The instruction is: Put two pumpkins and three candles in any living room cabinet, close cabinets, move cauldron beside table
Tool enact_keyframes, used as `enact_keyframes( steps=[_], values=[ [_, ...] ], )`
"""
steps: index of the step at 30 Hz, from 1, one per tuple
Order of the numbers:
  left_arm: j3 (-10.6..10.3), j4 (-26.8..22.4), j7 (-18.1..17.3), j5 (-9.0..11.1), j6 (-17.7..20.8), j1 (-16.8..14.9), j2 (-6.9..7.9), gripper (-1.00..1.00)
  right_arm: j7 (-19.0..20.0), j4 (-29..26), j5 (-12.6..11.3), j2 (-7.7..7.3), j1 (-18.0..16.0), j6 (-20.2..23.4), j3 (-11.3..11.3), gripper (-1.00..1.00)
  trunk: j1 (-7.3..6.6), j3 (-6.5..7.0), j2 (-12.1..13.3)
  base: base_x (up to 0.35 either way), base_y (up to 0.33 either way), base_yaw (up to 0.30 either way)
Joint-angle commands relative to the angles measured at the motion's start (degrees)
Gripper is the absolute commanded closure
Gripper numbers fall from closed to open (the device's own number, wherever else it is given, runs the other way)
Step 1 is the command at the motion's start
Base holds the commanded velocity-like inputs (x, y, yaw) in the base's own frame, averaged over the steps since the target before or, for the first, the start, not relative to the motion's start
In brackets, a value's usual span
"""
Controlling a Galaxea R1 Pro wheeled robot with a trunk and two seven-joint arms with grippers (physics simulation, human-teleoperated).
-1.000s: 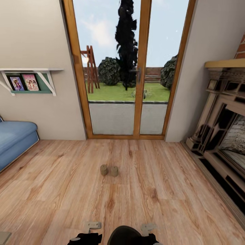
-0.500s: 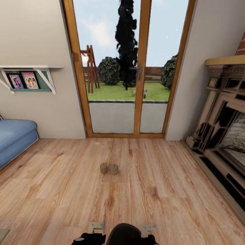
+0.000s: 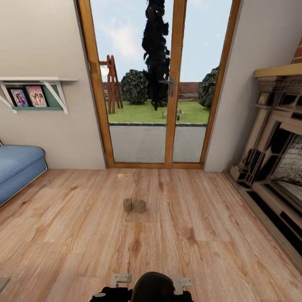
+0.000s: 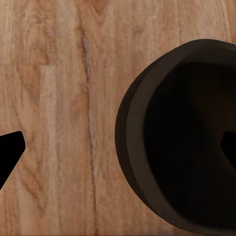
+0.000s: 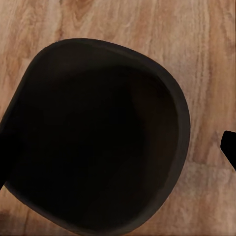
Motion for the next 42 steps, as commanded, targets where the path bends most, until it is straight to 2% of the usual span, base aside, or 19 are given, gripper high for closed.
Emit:
enact_keyframes(
  steps=[1, 6, 9, 19, 35, 39, 41, 42],
  values=[
    [-0.2, -0.1, 0.1, 0.3, 0.3, 0.0, 0.03, -1.00, -0.7, -0.1, 0.0, 0.00, 0.0, 0.2, 0.1, -1.00, 0.22, -0.24, -0.4, 0.000, 0.000, 0.000],
    [-0.2, -0.1, 0.1, 0.3, 0.3, 0.0, -0.03, -1.00, -5.8, 0.0, 0.1, 0.00, 0.0, -1.9, 0.1, -1.00, 1.32, -1.14, -2.4, 0.000, 0.000, 0.000],
    [-0.2, -0.1, 0.1, 0.4, 0.1, 0.0, -0.05, -1.00, -6.8, 0.5, 0.2, 0.00, 0.0, -2.5, 0.0, -1.00, 1.97, -1.68, -3.6, 0.000, 0.000, 0.000],
    [-0.8, 2.0, 0.0, 0.3, -2.2, 0.0, -0.06, -1.00, -7.0, 0.8, -1.7, -0.07, 0.0, -2.8, 0.0, -1.00, 4.17, -3.47, -7.7, 0.000, 0.000, 0.000],
    [-1.0, 2.0, 0.1, 0.3, -2.6, 0.0, -0.06, -1.00, -6.9, 0.6, -1.9, -0.15, 0.0, -3.8, 0.2, -1.00, 7.69, -6.34, -14.1, 0.000, 0.000, 0.000],
    [-1.1, 0.5, -0.1, 0.6, -1.6, -0.2, 0.01, -1.00, -6.9, -0.3, -1.9, -0.09, 0.0, -3.1, 0.2, -1.00, 8.56, -7.06, -15.7, 0.000, 0.000, 0.000],
    [-1.1, -2.3, -0.1, 0.7, 0.6, -0.3, 0.02, -1.00, -6.9, -0.9, -2.0, 0.00, -0.7, -2.1, 0.4, -1.00, 9.00, -7.42, -16.5, 0.000, 0.000, 0.000],
    [-1.1, -4.6, -0.1, 0.7, 3.0, -0.5, 0.02, -1.00, -7.0, -1.5, -2.0, 0.00, -1.8, -0.6, 0.4, -1.00, 9.22, -7.60, -16.9, 0.000, 0.000, 0.000]
  ],
)
